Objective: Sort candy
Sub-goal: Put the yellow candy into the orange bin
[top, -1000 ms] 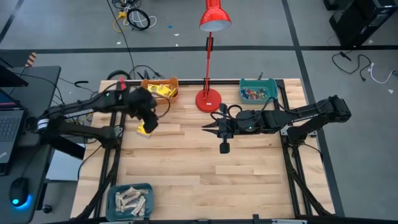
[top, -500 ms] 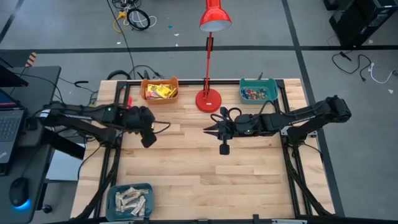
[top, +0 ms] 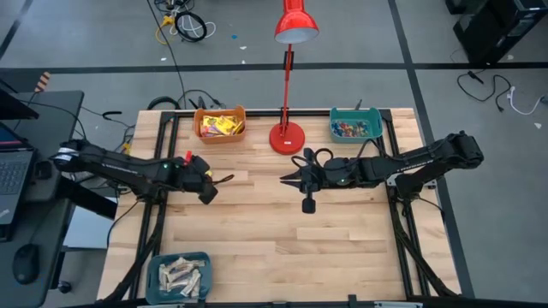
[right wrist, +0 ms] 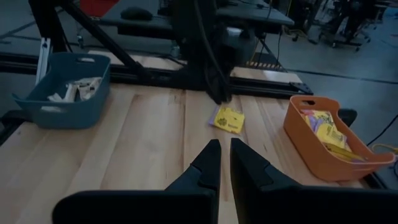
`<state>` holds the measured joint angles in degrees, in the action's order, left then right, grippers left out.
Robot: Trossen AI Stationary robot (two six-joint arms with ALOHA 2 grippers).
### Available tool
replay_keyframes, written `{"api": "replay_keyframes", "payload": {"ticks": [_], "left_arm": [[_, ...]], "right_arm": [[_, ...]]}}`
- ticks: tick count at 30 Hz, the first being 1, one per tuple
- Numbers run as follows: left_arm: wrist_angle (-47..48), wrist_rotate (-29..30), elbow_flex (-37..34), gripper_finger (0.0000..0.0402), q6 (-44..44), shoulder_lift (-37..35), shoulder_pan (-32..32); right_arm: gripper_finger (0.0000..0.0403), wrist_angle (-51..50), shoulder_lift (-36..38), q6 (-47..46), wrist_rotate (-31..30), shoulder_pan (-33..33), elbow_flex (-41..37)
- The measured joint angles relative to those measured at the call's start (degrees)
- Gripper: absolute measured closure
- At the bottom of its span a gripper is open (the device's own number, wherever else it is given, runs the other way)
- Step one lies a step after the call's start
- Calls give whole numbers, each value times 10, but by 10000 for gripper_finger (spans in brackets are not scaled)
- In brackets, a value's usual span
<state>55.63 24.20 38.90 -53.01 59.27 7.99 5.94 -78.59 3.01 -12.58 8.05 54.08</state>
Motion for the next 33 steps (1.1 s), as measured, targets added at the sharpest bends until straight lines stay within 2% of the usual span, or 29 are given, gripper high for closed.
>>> {"api": "replay_keyframes", "payload": {"ticks": [4,10,19,25,33], "left_arm": [[-64,5,-48,306,-16,0,0],[-87,12,-81,305,-47,0,-1],[-97,19,-93,271,-49,16,-5],[-116,31,-93,245,-47,59,-11],[-132,34,-93,233,-45,114,-12]], "right_arm": [[380,6,0,0,0,0,0],[380,10,0,1,0,0,0],[380,22,0,2,0,0,0],[380,22,0,2,0,0,0],[380,22,0,2,0,0,0]]}}
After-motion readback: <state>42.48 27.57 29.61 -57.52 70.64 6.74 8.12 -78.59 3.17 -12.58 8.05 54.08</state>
